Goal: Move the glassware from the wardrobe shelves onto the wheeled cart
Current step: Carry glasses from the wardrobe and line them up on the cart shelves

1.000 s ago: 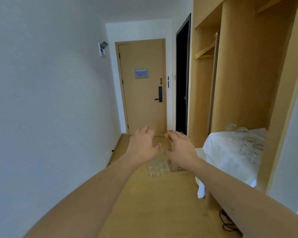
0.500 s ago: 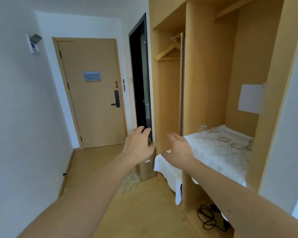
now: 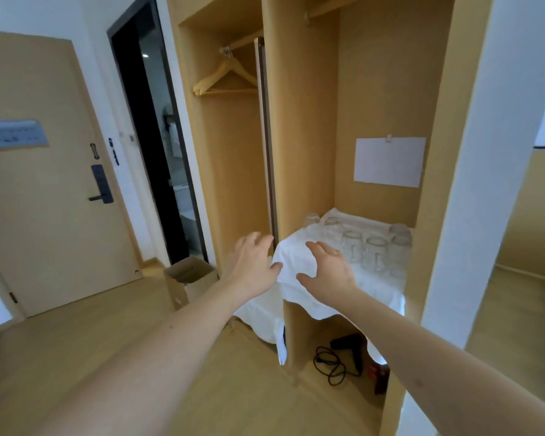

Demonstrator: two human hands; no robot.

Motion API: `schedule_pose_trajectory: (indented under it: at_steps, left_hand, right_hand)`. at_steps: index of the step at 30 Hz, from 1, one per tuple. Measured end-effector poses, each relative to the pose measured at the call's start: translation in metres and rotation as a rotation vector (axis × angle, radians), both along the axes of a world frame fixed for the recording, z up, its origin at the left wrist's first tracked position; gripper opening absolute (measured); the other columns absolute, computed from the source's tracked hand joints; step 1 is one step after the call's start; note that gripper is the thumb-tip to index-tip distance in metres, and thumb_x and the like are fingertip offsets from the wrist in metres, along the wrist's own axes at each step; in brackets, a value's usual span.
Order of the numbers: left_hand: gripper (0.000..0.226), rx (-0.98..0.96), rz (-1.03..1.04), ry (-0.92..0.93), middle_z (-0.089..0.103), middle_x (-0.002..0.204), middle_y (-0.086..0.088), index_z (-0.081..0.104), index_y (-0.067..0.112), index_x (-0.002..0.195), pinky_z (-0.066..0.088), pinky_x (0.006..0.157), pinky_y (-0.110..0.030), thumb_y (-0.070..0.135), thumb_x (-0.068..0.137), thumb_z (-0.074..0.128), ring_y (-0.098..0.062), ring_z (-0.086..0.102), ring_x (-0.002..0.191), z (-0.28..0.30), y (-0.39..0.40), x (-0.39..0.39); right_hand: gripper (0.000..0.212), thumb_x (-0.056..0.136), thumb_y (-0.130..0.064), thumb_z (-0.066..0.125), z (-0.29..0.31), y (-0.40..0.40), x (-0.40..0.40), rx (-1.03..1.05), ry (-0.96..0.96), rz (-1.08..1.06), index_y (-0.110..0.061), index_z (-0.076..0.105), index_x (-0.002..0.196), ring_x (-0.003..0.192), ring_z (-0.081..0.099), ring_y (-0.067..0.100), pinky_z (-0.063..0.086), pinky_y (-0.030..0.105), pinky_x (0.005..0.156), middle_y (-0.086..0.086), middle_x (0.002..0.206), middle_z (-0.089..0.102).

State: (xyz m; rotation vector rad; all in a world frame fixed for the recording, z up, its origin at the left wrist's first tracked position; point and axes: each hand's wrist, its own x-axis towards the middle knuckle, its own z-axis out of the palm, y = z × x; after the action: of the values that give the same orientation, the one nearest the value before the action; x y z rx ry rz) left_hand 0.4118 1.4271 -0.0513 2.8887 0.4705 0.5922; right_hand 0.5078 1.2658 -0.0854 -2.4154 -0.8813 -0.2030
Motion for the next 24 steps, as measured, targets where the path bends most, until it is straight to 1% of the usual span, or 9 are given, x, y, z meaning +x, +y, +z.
schedule_pose_trajectory:
  at_steps: [2, 8, 10, 14, 19, 22, 24]
  left_hand:
    - [0.063, 0.009, -0.052, 0.002, 0.036, 0.157, -0.003, 0.039, 0.025, 0.15, 0.037, 0.112, -0.044, 0.05, 0.096, 0.057, -0.027, 0.031, 0.145, -0.006, 0.005, 0.015]
    - [0.061, -0.015, -0.154, 0.03, 0.04, 0.151, -0.003, 0.041, 0.022, 0.148, 0.037, 0.109, -0.044, 0.049, 0.096, 0.057, -0.027, 0.032, 0.141, -0.014, 0.02, 0.067]
    - [0.06, -0.011, -0.18, 0.031, 0.04, 0.151, -0.002, 0.041, 0.022, 0.147, 0.037, 0.11, -0.044, 0.048, 0.096, 0.057, -0.027, 0.032, 0.141, -0.016, 0.024, 0.085]
    - [0.061, 0.029, -0.221, 0.034, 0.039, 0.153, -0.001, 0.04, 0.023, 0.149, 0.038, 0.11, -0.046, 0.046, 0.096, 0.058, -0.026, 0.031, 0.142, -0.023, 0.034, 0.128]
    - [0.063, 0.079, -0.275, 0.103, 0.037, 0.153, -0.002, 0.038, 0.023, 0.151, 0.037, 0.11, -0.044, 0.046, 0.096, 0.057, -0.026, 0.031, 0.142, -0.024, 0.044, 0.197]
    - [0.063, 0.034, -0.337, 0.064, 0.038, 0.153, 0.002, 0.037, 0.028, 0.152, 0.038, 0.11, -0.043, 0.046, 0.095, 0.059, -0.024, 0.034, 0.14, -0.022, 0.045, 0.24]
    - [0.062, 0.01, -0.369, 0.049, 0.04, 0.152, 0.004, 0.04, 0.029, 0.15, 0.039, 0.109, -0.041, 0.045, 0.094, 0.061, -0.023, 0.036, 0.139, -0.022, 0.043, 0.267]
  right_hand:
    - [0.076, 0.091, -0.041, 0.067, -0.007, -0.002, 0.008, -0.005, 0.024, -0.043, -0.021, 0.033, 0.155, 0.141, 0.037, 0.028, 0.039, 0.037, 0.106, 0.0, 0.157, 0.038]
    - [0.078, 0.09, -0.044, 0.067, -0.019, -0.002, 0.051, -0.043, 0.05, -0.148, -0.022, 0.031, 0.156, 0.141, 0.038, 0.028, 0.038, 0.037, 0.109, 0.001, 0.158, 0.037]
    - [0.078, 0.091, -0.044, 0.066, -0.022, 0.002, 0.07, -0.046, 0.051, -0.17, -0.023, 0.03, 0.156, 0.141, 0.039, 0.028, 0.039, 0.037, 0.107, 0.0, 0.157, 0.037]
    - [0.077, 0.091, -0.043, 0.065, -0.031, 0.015, 0.114, -0.029, 0.049, -0.179, -0.023, 0.03, 0.157, 0.142, 0.036, 0.027, 0.039, 0.038, 0.108, -0.001, 0.16, 0.034]
    - [0.078, 0.092, -0.043, 0.065, -0.042, 0.025, 0.172, -0.031, 0.105, -0.232, -0.024, 0.027, 0.158, 0.146, 0.033, 0.025, 0.038, 0.039, 0.112, -0.001, 0.163, 0.029]
    - [0.079, 0.092, -0.043, 0.065, -0.042, 0.029, 0.208, -0.027, 0.113, -0.27, -0.023, 0.027, 0.158, 0.146, 0.032, 0.025, 0.037, 0.039, 0.113, -0.001, 0.164, 0.028]
    - [0.077, 0.092, -0.043, 0.065, -0.04, 0.032, 0.227, -0.039, 0.112, -0.285, -0.022, 0.028, 0.157, 0.144, 0.034, 0.027, 0.037, 0.038, 0.111, 0.0, 0.161, 0.032]
